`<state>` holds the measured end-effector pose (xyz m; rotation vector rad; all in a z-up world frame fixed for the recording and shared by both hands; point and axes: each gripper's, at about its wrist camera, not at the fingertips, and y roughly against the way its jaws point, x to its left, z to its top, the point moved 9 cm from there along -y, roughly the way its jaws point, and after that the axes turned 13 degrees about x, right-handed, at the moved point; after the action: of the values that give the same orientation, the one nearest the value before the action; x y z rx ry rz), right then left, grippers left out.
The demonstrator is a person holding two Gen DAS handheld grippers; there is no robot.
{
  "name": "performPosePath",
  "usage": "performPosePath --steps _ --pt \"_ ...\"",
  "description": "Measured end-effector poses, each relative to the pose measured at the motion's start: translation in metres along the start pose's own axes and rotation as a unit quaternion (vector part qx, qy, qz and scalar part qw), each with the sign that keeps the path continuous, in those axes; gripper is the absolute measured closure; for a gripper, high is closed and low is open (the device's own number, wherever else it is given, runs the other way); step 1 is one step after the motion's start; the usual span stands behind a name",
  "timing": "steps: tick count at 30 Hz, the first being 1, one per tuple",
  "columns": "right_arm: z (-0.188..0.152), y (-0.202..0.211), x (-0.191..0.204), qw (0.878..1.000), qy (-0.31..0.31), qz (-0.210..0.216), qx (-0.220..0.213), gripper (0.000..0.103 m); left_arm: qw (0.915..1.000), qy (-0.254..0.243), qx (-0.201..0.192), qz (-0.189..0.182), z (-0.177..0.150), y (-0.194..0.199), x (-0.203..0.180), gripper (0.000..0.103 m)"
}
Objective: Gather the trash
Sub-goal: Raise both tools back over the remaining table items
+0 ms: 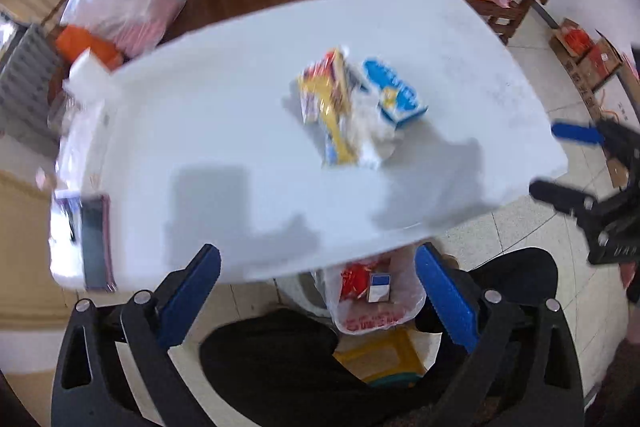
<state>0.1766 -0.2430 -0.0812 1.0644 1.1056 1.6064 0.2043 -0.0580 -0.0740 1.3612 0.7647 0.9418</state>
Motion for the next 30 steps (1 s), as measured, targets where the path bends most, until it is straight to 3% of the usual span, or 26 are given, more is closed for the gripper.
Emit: performPosePath --steps 4,10,24,30 --pt "0.033 0.02 -0.006 0.999 0.022 -0.019 -0.014 0.012 0.9994 -0.003 0.004 0.035 0.029 0.011 -0.002 0.008" --pt "0.063 0.018 -0.006 0.999 0.037 -0.006 -0.013 0.012 0.9984 -0.017 0.028 0.047 0.056 -0.011 -0.009 0.008" --pt "0.095 -0.046 -0.034 0.999 0.023 -0.004 0.031 0.012 0.9968 0.005 0.078 0.017 0.087 -0.077 0.004 0.008" --pt "0.099 -0.084 -0.039 0.998 0.02 -0.004 0.057 0.012 0.9963 0.012 0.076 0.036 0.097 -0.101 0.01 0.008"
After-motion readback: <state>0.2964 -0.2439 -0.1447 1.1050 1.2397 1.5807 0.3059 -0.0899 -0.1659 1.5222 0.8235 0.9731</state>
